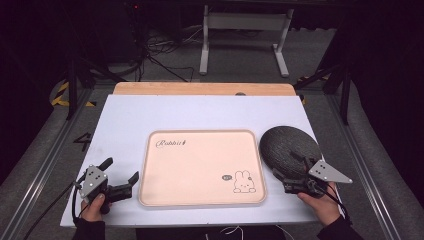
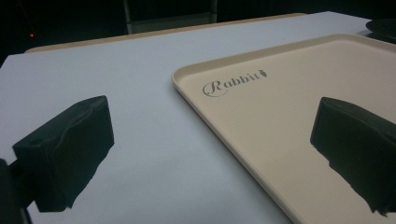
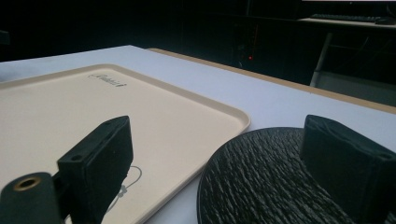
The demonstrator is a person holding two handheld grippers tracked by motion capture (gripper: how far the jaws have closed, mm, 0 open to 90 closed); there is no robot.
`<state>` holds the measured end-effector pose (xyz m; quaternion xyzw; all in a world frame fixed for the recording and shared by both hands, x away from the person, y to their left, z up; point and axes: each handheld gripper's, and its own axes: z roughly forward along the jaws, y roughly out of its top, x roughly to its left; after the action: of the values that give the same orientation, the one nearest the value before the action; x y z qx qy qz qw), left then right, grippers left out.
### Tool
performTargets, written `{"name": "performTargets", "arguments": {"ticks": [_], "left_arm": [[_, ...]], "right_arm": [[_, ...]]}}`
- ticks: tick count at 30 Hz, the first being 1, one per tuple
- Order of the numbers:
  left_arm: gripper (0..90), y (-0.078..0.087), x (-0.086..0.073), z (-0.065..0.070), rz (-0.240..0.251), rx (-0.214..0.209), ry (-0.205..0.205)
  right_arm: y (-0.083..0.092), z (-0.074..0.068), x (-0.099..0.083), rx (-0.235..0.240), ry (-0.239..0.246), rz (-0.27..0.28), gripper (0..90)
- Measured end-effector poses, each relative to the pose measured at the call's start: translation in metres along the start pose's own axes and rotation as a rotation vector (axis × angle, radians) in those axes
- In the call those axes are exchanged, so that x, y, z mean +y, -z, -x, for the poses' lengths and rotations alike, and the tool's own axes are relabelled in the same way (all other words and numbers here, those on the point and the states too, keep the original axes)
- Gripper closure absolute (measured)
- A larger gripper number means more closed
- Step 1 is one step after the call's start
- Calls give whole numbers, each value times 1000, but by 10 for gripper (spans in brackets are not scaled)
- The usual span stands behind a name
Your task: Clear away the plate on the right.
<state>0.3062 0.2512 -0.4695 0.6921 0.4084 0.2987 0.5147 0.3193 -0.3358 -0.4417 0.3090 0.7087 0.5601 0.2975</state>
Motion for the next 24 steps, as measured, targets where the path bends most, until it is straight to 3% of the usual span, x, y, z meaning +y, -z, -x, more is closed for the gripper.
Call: {"name": "performTargets", "arguments": {"ticks": [11, 24], "left_arm": [[4, -1, 0, 0, -10, -6, 5], [4, -1, 0, -2, -11, -7, 23]], "right_arm": [[-1, 1, 8, 14, 33, -5, 102], [6, -9, 24, -29, 282, -39, 99]]}}
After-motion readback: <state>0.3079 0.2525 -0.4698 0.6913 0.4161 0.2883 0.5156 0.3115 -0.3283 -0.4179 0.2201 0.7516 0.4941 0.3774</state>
